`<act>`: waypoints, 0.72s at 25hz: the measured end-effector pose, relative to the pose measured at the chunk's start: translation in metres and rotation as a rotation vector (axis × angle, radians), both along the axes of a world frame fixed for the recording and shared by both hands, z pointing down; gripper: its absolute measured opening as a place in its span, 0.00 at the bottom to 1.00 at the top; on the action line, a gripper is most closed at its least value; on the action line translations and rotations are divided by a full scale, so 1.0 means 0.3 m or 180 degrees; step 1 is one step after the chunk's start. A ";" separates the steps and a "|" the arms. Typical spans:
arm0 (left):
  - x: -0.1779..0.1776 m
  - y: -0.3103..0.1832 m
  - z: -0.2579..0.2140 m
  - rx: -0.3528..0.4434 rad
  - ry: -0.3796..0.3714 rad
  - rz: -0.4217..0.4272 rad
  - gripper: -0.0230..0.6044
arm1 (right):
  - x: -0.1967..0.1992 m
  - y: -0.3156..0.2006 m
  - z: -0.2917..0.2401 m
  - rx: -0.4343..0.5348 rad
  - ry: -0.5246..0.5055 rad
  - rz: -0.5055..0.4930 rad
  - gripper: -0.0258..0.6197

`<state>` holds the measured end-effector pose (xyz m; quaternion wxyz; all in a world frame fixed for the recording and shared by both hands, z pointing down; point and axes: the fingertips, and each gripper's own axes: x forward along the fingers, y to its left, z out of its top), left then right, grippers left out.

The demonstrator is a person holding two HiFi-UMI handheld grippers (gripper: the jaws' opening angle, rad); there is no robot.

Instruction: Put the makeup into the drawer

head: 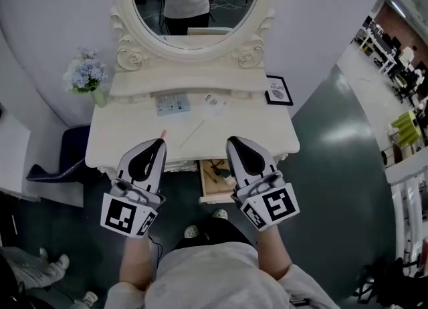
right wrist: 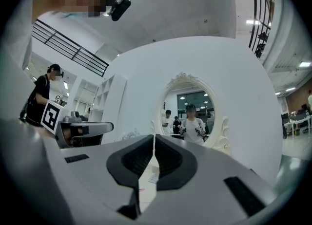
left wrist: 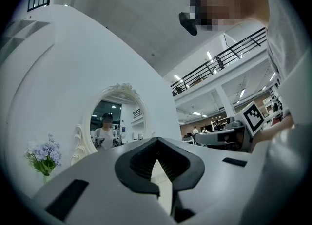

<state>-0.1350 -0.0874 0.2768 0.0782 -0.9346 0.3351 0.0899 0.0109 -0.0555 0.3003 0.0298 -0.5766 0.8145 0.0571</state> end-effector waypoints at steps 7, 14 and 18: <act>0.019 -0.104 0.016 -0.0090 0.0113 -0.0031 0.06 | 0.052 -0.112 0.043 -0.0164 0.0076 0.0031 0.08; 0.099 -0.232 -0.011 -0.0028 0.0119 -0.0055 0.06 | 0.115 -0.273 0.080 -0.0325 0.0155 -0.0101 0.08; 0.151 -0.303 -0.012 -0.0021 0.0124 -0.0062 0.06 | 0.159 -0.358 0.097 -0.0396 0.0215 -0.0153 0.08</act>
